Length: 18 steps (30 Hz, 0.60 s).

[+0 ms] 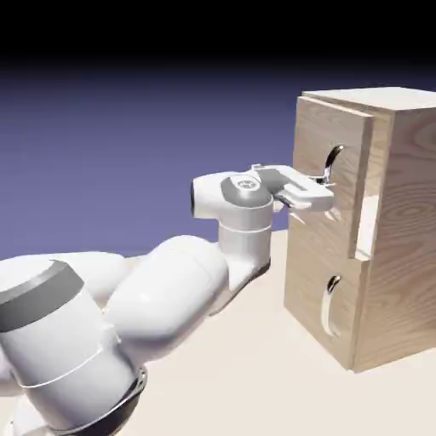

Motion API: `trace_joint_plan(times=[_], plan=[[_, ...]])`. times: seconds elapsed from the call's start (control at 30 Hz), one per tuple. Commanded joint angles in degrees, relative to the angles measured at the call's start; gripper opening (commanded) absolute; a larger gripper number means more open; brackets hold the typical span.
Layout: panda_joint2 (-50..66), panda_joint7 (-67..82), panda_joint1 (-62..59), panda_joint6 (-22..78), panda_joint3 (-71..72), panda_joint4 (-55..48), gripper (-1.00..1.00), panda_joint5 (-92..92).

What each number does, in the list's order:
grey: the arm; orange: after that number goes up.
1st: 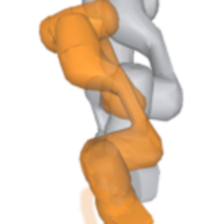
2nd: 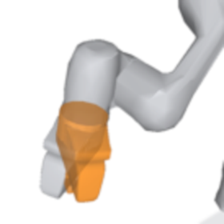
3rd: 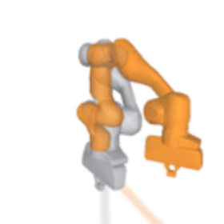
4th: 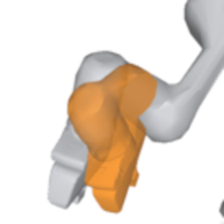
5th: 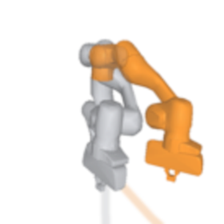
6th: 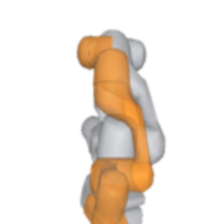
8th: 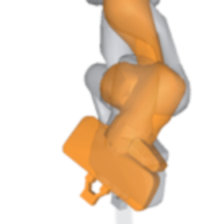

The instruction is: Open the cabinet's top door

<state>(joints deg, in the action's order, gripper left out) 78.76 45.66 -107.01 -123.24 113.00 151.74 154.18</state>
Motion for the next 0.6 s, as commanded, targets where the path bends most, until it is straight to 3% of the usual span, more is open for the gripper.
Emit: trace_joint_plan(times=[0.0, 0.57], plan=[[-0.29, -0.56, -0.31, 2.43, 0.93, 1.35, -1.00, -0.65], [-9.62, -11.08, 8.72, 44.78, 16.75, 12.21, -1.00, -19.40]])
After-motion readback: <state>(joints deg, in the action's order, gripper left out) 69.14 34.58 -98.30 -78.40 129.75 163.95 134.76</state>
